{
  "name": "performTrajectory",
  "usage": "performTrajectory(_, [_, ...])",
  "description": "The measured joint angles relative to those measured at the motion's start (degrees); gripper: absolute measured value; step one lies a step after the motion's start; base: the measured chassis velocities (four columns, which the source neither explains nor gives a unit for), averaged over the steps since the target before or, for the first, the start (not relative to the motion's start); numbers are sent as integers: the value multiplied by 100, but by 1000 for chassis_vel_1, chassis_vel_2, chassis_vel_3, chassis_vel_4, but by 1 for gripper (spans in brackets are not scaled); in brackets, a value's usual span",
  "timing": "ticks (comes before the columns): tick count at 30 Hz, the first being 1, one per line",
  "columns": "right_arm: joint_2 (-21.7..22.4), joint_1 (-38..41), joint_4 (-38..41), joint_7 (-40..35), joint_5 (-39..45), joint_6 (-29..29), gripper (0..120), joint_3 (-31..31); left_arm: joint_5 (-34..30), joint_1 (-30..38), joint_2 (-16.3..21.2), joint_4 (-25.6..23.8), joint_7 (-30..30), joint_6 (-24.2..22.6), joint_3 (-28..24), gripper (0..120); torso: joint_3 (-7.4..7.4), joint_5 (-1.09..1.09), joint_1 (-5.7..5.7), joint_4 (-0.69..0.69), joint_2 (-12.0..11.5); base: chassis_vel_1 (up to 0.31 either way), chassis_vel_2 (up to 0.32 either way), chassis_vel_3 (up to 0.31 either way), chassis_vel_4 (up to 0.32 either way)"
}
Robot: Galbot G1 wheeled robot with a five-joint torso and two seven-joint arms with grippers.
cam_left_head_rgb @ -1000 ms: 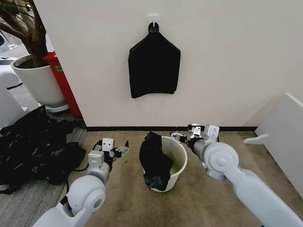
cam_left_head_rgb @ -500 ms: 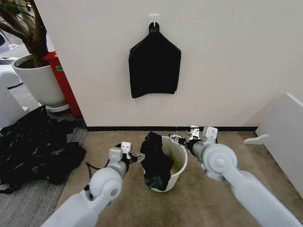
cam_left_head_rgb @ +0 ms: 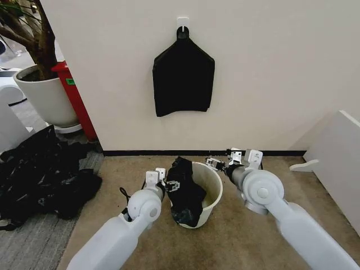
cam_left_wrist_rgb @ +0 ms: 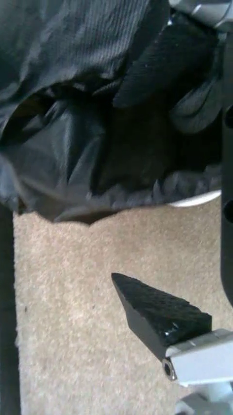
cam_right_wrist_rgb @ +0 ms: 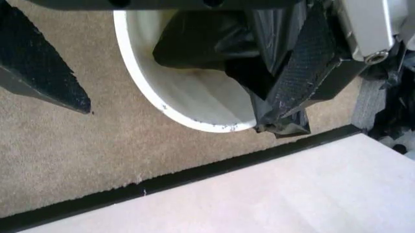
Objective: Place the garbage bag over the trash bin.
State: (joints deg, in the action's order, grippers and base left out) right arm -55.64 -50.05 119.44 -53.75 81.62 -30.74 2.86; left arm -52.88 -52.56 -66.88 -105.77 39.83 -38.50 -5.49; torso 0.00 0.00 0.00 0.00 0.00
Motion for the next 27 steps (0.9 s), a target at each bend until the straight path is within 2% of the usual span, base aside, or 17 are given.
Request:
performTrajectory(14, [-12, -10, 9, -44, -8, 47, 100, 20, -138, 144, -115, 389, 167, -51, -106, 100, 0, 0, 0, 0, 0, 0, 0, 0, 0])
performTrajectory(27, [10, -24, 41, -50, -7, 103, 100, 23, -111, 233, -255, 694, -30, -74, -177, 93, -1, 0, 0, 1, 0, 0, 0, 0, 0])
